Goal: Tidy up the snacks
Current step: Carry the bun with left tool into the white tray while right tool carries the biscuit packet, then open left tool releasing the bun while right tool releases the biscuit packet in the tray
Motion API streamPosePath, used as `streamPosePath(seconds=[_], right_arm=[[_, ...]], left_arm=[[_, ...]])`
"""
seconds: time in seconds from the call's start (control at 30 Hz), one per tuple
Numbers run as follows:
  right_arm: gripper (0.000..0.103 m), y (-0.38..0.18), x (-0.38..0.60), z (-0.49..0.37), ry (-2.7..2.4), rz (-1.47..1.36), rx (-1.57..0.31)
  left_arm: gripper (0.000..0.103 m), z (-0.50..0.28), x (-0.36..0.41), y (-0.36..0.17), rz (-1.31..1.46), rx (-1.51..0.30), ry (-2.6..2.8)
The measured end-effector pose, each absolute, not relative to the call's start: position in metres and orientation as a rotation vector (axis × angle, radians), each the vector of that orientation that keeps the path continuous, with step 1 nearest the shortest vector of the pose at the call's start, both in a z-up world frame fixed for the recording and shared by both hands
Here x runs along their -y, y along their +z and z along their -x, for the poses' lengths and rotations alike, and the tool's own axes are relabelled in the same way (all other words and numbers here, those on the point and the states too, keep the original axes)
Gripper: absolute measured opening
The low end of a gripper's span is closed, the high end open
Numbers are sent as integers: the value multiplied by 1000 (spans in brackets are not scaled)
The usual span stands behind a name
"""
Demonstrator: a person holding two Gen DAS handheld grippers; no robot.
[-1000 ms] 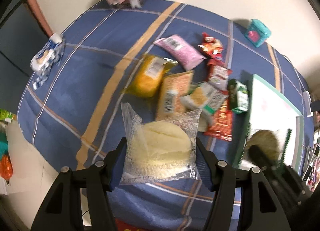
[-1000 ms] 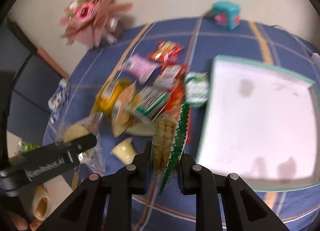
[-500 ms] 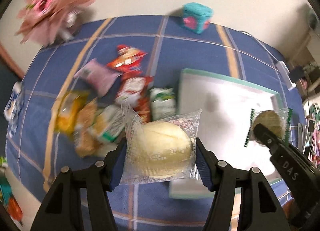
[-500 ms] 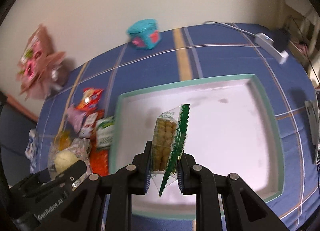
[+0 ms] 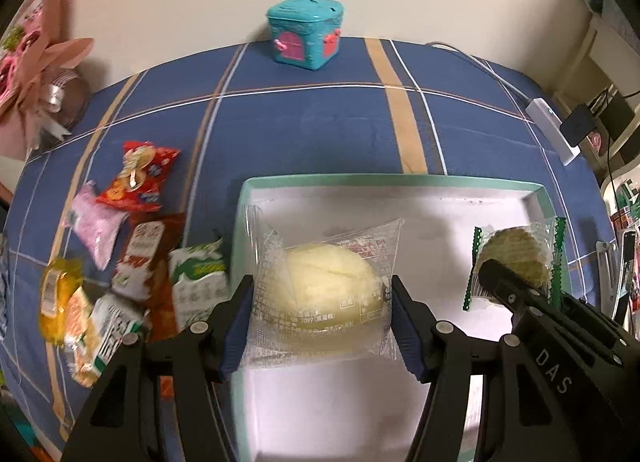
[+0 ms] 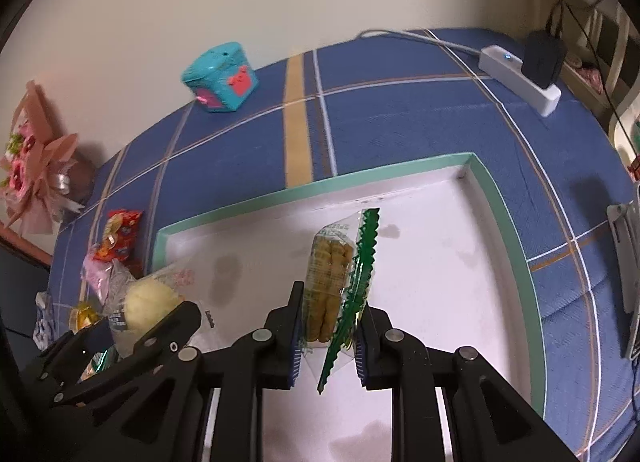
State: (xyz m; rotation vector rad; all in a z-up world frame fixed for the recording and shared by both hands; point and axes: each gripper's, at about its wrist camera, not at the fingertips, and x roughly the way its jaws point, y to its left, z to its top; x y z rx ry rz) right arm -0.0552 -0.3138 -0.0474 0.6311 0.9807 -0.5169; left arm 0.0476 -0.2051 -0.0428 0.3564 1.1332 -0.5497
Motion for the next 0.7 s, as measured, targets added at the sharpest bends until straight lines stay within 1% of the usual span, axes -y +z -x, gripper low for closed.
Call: streamPosePath(seconds=[0.3,0.37,0.43,0.47,0.5,0.53,0.57,0.67,0.7], right_arm=[[24,-64,334,58,-546,-661,-1003],[24,-66,336,61,-552,-674,-1006],[27,-66,337,63,-565,-681,-1007],[32,-65,338,65,-571,-681,-1006],[41,-65,339,66,-576,-680,-1008],[47,-65,340,67,-583,-679,-1012],[57,-64,339,68,-589,-679,-1013],[60,-62,340,73,-603,-681,-1010],[66,-61,342,74,-605,-682,-1009]], left_arm=[[67,-57,218,-54,-350,-1141,-559],[69,-58,218,-55,-351,-1152,-554],[71,-58,218,-55,-358,-1155,-550],[73,-58,218,-55,-358,-1156,-551],[76,-58,217,-54,-354,-1158,-552],[79,-59,217,-53,-348,-1161,-551],[81,-59,216,-51,-343,-1163,-551],[83,-58,215,-46,-340,-1161,-548],[86,-58,214,-44,-346,-1156,-543]])
